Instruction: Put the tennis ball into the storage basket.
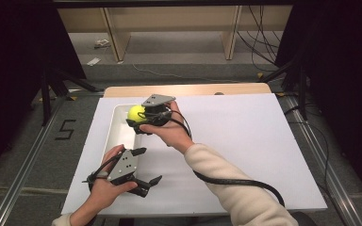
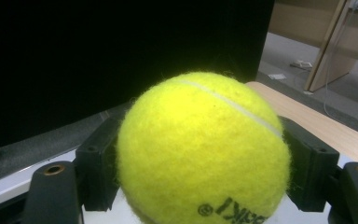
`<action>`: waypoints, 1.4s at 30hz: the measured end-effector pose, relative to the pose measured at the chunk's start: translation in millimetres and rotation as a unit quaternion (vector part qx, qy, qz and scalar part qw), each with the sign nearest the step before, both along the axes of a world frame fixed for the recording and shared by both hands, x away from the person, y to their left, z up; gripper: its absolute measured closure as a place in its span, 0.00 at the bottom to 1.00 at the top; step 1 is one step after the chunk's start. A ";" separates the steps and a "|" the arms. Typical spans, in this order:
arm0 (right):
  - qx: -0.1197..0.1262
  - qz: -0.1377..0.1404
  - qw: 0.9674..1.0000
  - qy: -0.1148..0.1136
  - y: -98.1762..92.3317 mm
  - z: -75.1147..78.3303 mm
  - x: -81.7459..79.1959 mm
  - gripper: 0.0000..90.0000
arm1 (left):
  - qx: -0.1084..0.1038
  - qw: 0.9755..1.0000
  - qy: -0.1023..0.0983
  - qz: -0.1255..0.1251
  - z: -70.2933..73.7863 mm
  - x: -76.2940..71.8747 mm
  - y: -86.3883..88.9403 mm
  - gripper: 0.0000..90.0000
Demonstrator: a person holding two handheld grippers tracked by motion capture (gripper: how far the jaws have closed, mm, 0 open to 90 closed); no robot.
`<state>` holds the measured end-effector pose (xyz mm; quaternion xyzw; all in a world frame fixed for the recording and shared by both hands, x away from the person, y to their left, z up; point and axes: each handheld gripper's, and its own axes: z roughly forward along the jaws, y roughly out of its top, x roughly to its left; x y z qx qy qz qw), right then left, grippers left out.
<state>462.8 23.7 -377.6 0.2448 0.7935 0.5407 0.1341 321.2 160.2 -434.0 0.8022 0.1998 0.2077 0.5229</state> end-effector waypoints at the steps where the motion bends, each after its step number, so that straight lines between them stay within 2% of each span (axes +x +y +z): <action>1: -0.001 0.000 1.000 -0.001 0.2 -0.3 0.2 0.29 | 0.000 1.000 0.000 -0.001 0.0 0.0 0.0 0.00; 42: -0.007 0.007 1.000 0.002 13.0 -3.6 2.4 0.29 | 0.001 1.000 0.000 0.000 -0.4 0.1 0.4 0.00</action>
